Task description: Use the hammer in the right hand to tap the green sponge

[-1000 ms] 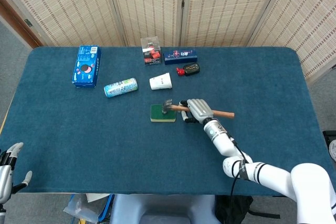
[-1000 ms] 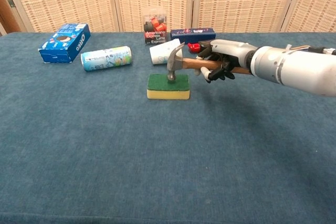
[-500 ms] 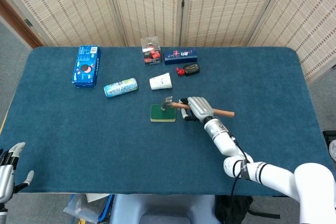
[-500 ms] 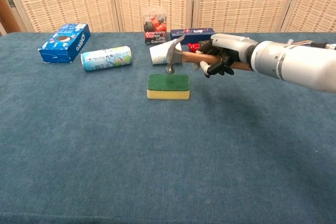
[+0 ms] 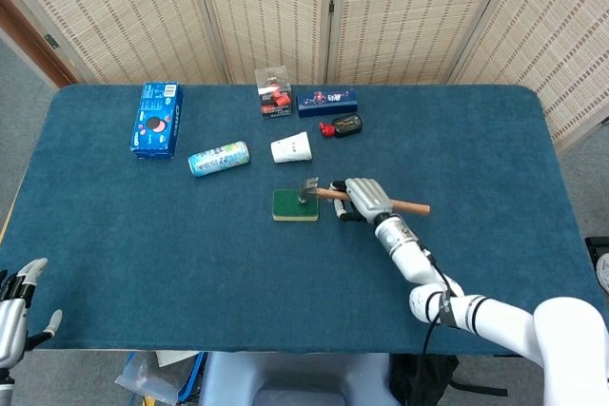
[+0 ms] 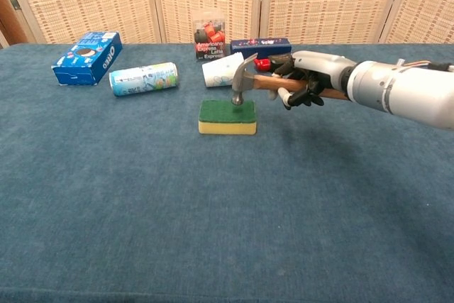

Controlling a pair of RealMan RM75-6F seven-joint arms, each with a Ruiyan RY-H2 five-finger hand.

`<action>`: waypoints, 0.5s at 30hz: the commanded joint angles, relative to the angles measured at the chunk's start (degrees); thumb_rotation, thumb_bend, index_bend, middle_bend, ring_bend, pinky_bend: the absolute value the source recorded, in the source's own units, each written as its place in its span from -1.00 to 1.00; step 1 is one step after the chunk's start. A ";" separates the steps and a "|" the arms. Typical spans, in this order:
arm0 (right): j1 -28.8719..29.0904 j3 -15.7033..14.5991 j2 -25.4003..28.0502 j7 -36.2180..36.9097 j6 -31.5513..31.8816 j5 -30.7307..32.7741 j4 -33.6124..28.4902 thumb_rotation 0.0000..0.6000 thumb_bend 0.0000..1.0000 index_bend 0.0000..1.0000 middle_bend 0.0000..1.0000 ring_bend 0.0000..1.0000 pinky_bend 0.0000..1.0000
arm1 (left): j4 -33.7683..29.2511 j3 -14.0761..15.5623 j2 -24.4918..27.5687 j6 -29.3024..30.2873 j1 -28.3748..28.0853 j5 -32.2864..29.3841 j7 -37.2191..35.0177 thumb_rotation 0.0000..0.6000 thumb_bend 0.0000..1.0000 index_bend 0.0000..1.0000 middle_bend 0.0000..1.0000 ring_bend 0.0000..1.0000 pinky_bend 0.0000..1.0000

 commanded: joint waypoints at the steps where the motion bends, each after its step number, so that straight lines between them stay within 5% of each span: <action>1: 0.58 -0.32 -1.16 -0.52 -0.77 0.46 1.50 1.00 0.72 0.40 0.54 0.47 0.60 | 0.12 0.08 0.01 -0.25 0.07 -0.27 -0.10 1.00 -0.36 -0.84 -0.75 -0.73 -0.93; 15: -0.84 1.16 1.01 2.04 1.70 -1.28 -1.36 1.00 0.72 0.40 0.54 0.47 0.60 | 0.37 0.08 -0.06 0.04 0.36 -0.14 -0.55 1.00 -0.36 -0.84 -0.75 -0.73 -0.93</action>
